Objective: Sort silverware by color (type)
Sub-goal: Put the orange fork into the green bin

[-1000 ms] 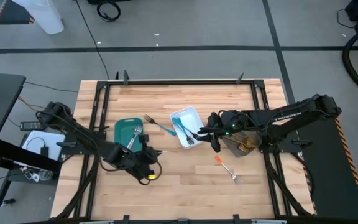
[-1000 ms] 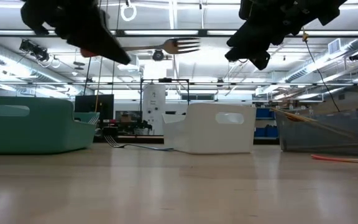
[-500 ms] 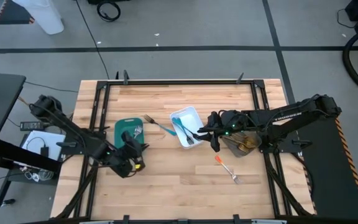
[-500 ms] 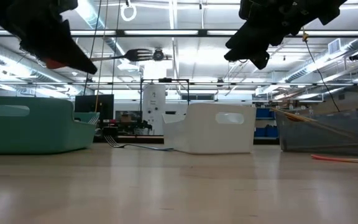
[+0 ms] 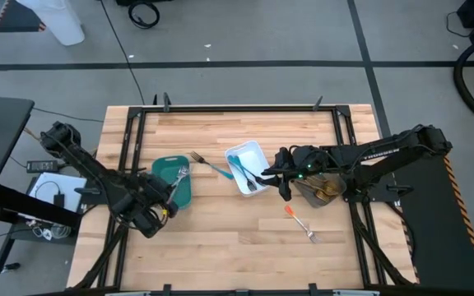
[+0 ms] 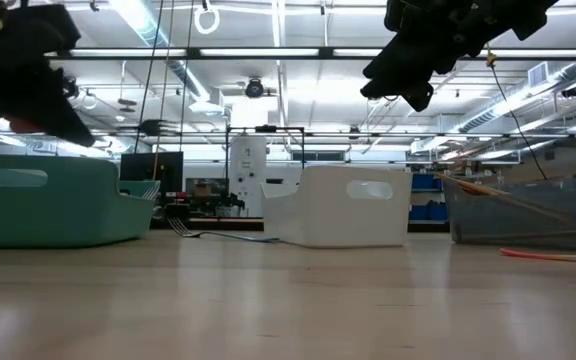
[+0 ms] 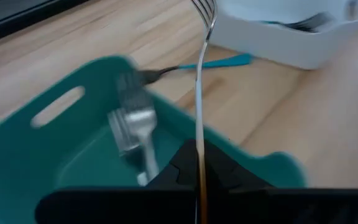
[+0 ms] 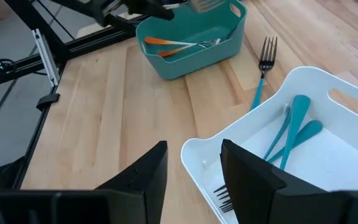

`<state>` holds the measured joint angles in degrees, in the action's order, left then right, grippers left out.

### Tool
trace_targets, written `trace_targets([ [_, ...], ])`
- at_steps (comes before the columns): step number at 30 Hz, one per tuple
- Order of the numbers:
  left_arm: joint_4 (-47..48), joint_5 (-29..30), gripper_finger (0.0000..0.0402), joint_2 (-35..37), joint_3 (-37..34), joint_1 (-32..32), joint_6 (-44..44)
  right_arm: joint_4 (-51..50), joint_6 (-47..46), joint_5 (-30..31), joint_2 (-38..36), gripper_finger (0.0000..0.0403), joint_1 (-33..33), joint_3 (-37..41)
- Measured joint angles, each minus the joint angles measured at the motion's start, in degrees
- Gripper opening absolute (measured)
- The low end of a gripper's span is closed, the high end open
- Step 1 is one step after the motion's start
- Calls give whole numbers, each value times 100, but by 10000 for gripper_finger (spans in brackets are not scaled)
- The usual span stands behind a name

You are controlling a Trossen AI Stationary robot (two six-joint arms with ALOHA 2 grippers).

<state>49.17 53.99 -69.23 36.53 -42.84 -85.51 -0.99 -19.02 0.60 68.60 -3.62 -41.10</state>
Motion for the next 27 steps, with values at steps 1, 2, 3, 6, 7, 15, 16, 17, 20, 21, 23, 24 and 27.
trace_targets([
  [1, 228, -36, 7, 0, 0, -37, -290, -2, 9, 0, 0, 156, 0, 0],
  [2, 426, -65, 7, 0, 0, -74, -566, -2, 13, 0, 0, 156, 0, 0],
  [3, 597, -93, 7, 0, 0, -102, -803, -2, 14, -1, 0, 156, 0, 0],
  [6, 870, -181, 9, 0, 0, -114, -1274, -2, 47, 0, 0, 156, 0, 0],
  [7, 920, -217, 12, -2, 0, -103, -1401, -2, 69, 0, 0, 156, 0, 0],
  [15, 880, -329, 12, -9, 0, -36, -1784, -2, 124, 0, 0, 154, 0, 0],
  [16, 844, -313, 12, -9, -21, -36, -1850, -2, 124, -2, 0, 154, 0, 0],
  [17, 806, -309, 12, -9, -63, -36, -1922, -2, 124, -4, 0, 153, 0, 0],
  [20, 505, -315, 14, -12, -261, -36, -2068, -4, 124, -5, 0, 153, -11, 0],
  [21, 367, -316, 14, -13, -309, -36, -2068, -4, 124, -5, 0, 153, -19, 0],
  [23, 304, -349, 14, -13, -328, -36, -2040, -4, 153, -8, 0, 153, -47, 0],
  [24, 304, -380, 14, -13, -328, -36, -2030, -4, 163, -11, 0, 153, -58, 0],
  [27, 288, -481, 14, -13, -328, -12, -2004, -4, 165, -15, 0, 151, -89, 0],
])
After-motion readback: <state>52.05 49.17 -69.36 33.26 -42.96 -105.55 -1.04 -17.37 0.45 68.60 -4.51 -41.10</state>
